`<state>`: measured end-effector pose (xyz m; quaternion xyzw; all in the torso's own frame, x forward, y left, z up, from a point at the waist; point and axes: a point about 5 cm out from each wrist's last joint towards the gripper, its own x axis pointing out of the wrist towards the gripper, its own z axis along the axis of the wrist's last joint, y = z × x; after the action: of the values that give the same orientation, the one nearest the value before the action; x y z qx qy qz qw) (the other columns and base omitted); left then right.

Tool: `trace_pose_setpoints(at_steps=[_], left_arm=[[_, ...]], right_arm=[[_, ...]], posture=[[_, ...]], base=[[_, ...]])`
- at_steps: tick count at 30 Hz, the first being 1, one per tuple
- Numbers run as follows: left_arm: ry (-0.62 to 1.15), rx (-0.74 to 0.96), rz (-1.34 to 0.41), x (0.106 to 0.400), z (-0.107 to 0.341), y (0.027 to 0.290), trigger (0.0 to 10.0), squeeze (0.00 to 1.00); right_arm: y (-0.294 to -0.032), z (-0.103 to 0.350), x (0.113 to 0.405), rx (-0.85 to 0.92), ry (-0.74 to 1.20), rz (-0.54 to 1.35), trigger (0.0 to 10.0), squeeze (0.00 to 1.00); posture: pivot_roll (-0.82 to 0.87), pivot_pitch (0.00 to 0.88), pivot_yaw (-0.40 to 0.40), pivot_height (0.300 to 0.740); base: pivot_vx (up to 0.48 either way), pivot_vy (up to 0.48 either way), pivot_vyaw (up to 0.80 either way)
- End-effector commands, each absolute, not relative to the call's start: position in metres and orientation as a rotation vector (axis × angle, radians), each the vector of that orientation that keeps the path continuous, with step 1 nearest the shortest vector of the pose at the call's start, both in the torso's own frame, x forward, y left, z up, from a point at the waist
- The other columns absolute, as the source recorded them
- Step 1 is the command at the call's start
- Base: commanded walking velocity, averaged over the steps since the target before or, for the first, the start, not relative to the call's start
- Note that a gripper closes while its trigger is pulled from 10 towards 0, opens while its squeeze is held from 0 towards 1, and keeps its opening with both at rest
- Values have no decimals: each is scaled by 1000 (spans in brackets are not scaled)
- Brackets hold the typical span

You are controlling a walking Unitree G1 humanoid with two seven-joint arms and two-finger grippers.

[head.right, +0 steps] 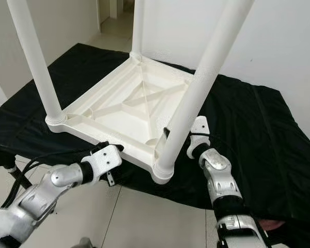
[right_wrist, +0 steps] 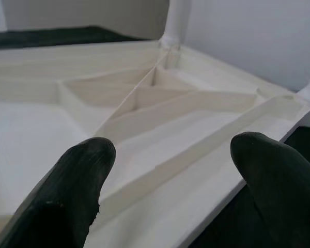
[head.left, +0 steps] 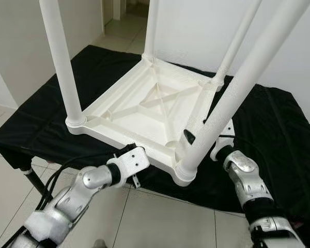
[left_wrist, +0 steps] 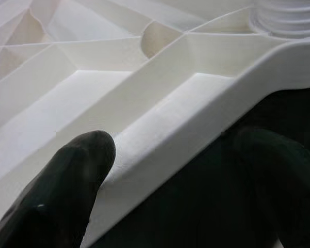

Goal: Building children table

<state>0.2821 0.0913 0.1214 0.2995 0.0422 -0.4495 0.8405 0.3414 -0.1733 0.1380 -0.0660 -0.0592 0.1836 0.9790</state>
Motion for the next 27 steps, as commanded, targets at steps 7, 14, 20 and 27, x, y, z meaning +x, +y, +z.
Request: trace_pose_setpoints(at_steps=[7, 14, 20, 27], left_arm=[[-5, 620, -675, 302, 133, 96, 10000, 0], [-55, 531, -690, 293, 140, 94, 10000, 0], [-59, 496, -739, 281, 136, 95, 10000, 0], [-63, 501, -764, 285, 136, 91, 10000, 0]], right_arm=[[-179, 147, 343, -33, -221, 233, 10000, 0], [-176, 139, 323, 50, -224, 258, 10000, 0], [-192, 129, 303, -12, -166, 380, 10000, 0], [-216, 133, 302, -118, -128, 441, 10000, 0]], posture=[[48, 0, -88, 740], [46, 0, -91, 740], [12, 0, -72, 740], [-6, 0, -57, 740]], base=[[0, 0, 0], [0, 0, 0], [0, 0, 0], [0, 0, 0]])
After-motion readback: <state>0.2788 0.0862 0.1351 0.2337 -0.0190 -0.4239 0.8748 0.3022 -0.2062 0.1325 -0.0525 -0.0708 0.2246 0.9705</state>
